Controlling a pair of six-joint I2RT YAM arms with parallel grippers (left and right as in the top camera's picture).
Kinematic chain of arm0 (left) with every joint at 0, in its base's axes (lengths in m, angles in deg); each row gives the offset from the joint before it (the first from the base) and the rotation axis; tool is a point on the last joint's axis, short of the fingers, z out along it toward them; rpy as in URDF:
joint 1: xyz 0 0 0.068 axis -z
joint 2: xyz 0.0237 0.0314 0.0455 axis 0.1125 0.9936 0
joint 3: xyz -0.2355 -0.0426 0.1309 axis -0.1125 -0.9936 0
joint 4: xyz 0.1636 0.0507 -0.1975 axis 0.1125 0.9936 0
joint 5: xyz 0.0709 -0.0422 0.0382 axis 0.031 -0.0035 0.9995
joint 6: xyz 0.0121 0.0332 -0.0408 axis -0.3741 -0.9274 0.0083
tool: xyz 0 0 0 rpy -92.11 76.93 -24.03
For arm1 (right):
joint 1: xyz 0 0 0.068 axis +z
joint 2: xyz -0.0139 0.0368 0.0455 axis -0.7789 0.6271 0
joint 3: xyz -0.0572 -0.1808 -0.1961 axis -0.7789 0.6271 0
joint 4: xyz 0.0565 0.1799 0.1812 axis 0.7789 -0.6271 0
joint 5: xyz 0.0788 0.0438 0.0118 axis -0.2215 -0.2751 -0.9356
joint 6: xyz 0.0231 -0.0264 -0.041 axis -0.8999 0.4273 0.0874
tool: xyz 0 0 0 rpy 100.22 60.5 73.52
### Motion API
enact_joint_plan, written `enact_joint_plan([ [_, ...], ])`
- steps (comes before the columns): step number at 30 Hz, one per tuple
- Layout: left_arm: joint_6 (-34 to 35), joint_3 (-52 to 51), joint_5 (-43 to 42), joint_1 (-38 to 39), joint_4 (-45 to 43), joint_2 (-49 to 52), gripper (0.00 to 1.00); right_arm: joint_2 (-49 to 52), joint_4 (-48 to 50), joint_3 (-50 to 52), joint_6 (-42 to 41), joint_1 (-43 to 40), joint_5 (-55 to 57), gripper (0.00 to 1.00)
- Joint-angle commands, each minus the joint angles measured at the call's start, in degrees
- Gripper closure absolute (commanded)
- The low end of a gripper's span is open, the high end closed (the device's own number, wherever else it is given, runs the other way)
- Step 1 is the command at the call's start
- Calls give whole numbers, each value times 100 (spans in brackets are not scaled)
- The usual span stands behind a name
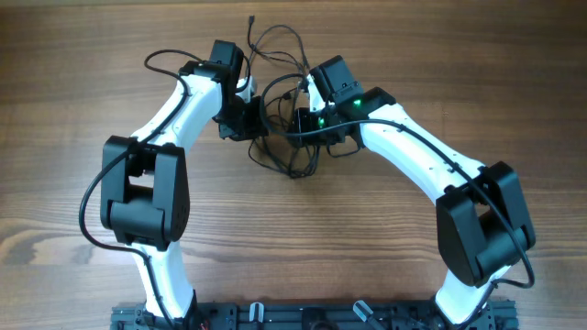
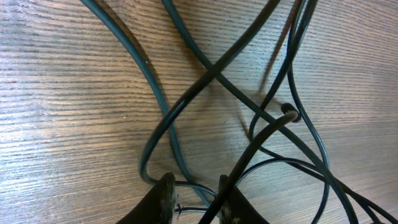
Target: Untangle cables
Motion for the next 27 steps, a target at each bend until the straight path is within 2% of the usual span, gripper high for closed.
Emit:
enact_joint_plan([
  [1,-7,-59,-72,57,-13,-101,75,129,-96,-63,59,35,402,56],
  [4,-7,-59,-70,57,-15,-101,75,129,-96,-63,44,35,743,52],
  [12,-9,-59,-68,57,-9,-101,75,136,-264,-63,46,37,743,54],
  [16,-9,-59,-24,57,72,-101,69,140,-291,-63,44,42,741,54],
  [22,-9,-280,105,57,133,-101,69,140,-367,-61,46,42,743,58],
  [27,17,-758,103,57,-238,-101,70,144,-409,-59,52,46,743,61],
])
